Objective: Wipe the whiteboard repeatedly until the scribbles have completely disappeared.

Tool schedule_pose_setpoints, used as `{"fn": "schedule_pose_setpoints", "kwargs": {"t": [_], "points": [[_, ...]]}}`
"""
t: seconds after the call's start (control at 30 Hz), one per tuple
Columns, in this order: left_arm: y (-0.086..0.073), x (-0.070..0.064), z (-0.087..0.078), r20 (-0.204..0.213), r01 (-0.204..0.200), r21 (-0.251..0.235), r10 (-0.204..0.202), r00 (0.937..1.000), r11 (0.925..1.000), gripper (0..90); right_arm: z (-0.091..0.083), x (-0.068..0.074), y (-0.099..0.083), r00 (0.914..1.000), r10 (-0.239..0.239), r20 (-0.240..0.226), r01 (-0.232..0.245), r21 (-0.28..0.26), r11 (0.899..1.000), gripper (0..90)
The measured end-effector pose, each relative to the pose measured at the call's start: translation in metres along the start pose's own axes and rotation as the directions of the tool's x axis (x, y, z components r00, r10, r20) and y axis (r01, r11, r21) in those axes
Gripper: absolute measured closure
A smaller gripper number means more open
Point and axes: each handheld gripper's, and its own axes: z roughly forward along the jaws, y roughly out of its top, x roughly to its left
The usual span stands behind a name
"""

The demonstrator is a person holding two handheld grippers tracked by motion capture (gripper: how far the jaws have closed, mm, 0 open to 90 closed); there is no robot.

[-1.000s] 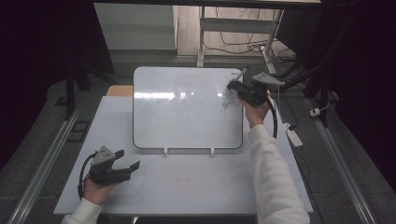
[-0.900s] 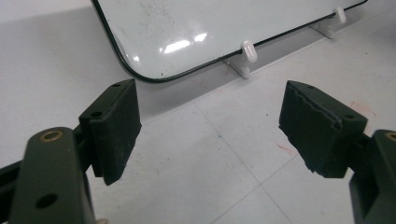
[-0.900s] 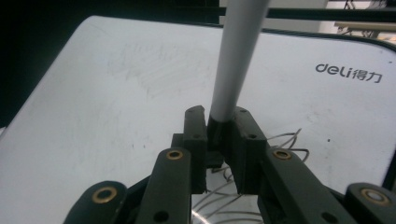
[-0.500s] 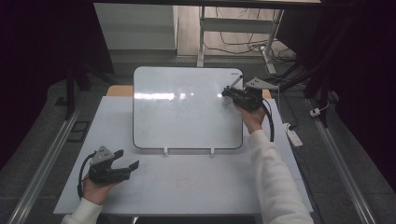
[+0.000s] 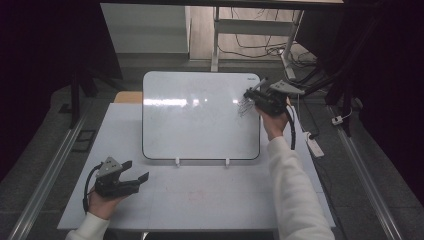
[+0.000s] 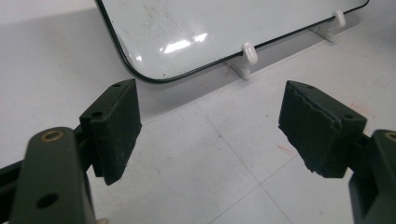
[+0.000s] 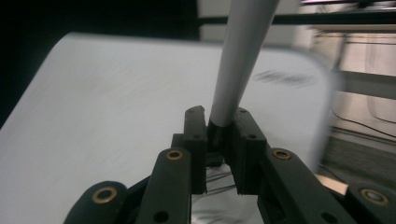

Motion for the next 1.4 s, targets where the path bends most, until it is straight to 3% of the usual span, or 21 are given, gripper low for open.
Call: {"fn": "schedule_pose_setpoints", "kwargs": {"t": [0.07, 0.17, 0.23, 0.3, 0.37, 0.43, 0.5, 0.57, 0.63, 0.7, 0.8, 0.83, 0.87, 0.93, 1.07, 1.13, 1.2, 1.23, 1.27, 1.33, 1.4], "points": [[0.001, -0.001, -0.001, -0.001, -0.002, -0.006, 0.002, 1.0, 1.0, 22.1, -0.002, -0.006, 0.001, 0.9988, 0.048, 0.01, -0.048, -0.023, 0.999, 77.6], [0.001, 0.0, 0.0, 0.0, 0.001, -0.005, -0.001, 1.0, 1.0, 22.2, 0.003, 0.011, -0.006, 0.9988, -0.006, -0.049, 0.007, 0.03, 1.0, 77.6], [0.001, 0.001, 0.001, 0.002, 0.0, 0.003, 0.0, 1.0, 1.0, 22.1, 0.006, 0.026, -0.015, 0.9931, -0.067, -0.096, 0.074, 0.072, 0.995, 77.6], [0.0, 0.0, 0.001, 0.001, -0.001, 0.002, 0.001, 1.0, 1.0, 22.1, 0.004, 0.021, -0.011, 0.994, -0.071, -0.083, 0.077, 0.067, 0.995, 77.6], [0.0, -0.001, 0.0, 0.001, -0.002, 0.0, 0.002, 1.0, 1.0, 22.1, -0.001, 0.008, -0.003, 0.999, -0.044, -0.001, 0.044, 0.031, 0.999, 77.6], [0.001, -0.001, -0.001, -0.002, -0.001, -0.004, 0.001, 1.0, 1.0, 22.1, -0.006, -0.008, 0.004, 0.9985, 0.022, 0.05, -0.022, -0.011, 1.0, 77.6], [0.001, 0.0, -0.001, 0.0, 0.001, -0.007, -0.001, 1.0, 1.0, 22.2, -0.007, -0.009, 0.003, 0.9982, 0.042, 0.044, -0.041, -0.015, 0.999, 77.6], [0.001, 0.001, 0.0, -0.002, 0.004, -0.002, -0.004, 1.0, 1.0, 22.2, -0.002, 0.006, -0.004, 0.9998, -0.006, -0.02, 0.006, 0.036, 0.999, 77.7], [0.001, 0.001, 0.001, 0.002, 0.002, 0.003, -0.002, 1.0, 1.0, 22.2, 0.001, 0.023, -0.016, 0.994, -0.048, -0.099, 0.056, 0.081, 0.995, 77.7], [0.0, 0.0, 0.001, 0.004, -0.001, 0.003, 0.001, 1.0, 1.0, 22.2, 0.0, 0.023, -0.015, 0.9927, -0.072, -0.097, 0.081, 0.09, 0.993, 77.7], [0.0, -0.001, 0.0, 0.0, -0.002, -0.002, 0.002, 1.0, 1.0, 22.2, -0.007, 0.003, -0.004, 0.9994, -0.033, 0.011, 0.033, 0.033, 0.999, 77.7], [0.001, -0.001, 0.0, 0.0, -0.002, -0.004, 0.002, 1.0, 1.0, 22.2, -0.01, -0.008, 0.0, 0.999, 0.009, 0.044, -0.009, 0.008, 1.0, 77.7], [0.001, -0.001, 0.0, 0.0, -0.002, -0.005, 0.002, 1.0, 1.0, 22.2, -0.012, -0.012, 0.002, 0.9982, 0.034, 0.049, -0.034, -0.008, 0.999, 77.7], [0.001, -0.001, 0.0, 0.001, -0.001, -0.005, 0.001, 1.0, 1.0, 22.2, -0.01, -0.006, -0.001, 0.9993, 0.02, 0.031, -0.02, 0.003, 1.0, 77.7], [0.001, 0.001, 0.001, 0.002, 0.0, 0.001, 0.0, 1.0, 1.0, 22.2, -0.003, 0.018, -0.015, 0.9959, -0.051, -0.075, 0.056, 0.07, 0.996, 77.7], [0.0, 0.0, 0.001, 0.001, -0.001, 0.001, 0.001, 1.0, 1.0, 22.2, -0.004, 0.014, -0.012, 0.9962, -0.056, -0.066, 0.061, 0.072, 0.996, 77.6], [0.0, -0.001, 0.0, 0.0, -0.001, -0.002, 0.001, 1.0, 1.0, 22.3, -0.01, 0.0, -0.003, 0.9994, -0.022, 0.027, 0.021, 0.026, 0.999, 77.7], [0.001, -0.001, 0.0, 0.0, -0.001, -0.004, 0.001, 1.0, 1.0, 22.3, -0.012, -0.008, 0.0, 0.9991, 0.011, 0.04, -0.012, 0.01, 1.0, 77.6], [0.001, -0.001, -0.001, -0.001, -0.001, -0.006, 0.001, 1.0, 1.0, 22.3, -0.013, -0.012, 0.001, 0.9987, 0.032, 0.04, -0.033, 0.007, 0.999, 77.7], [0.001, 0.0, -0.001, 0.001, 0.001, -0.007, -0.001, 1.0, 1.0, 22.3, -0.012, -0.006, -0.002, 0.9994, 0.012, 0.034, -0.013, 0.024, 1.0, 77.7], [0.001, 0.001, 0.0, 0.0, 0.005, -0.001, -0.005, 1.0, 1.0, 22.3, -0.009, 0.01, -0.013, 0.9987, -0.019, -0.048, 0.022, 0.071, 0.997, 77.7]]}}
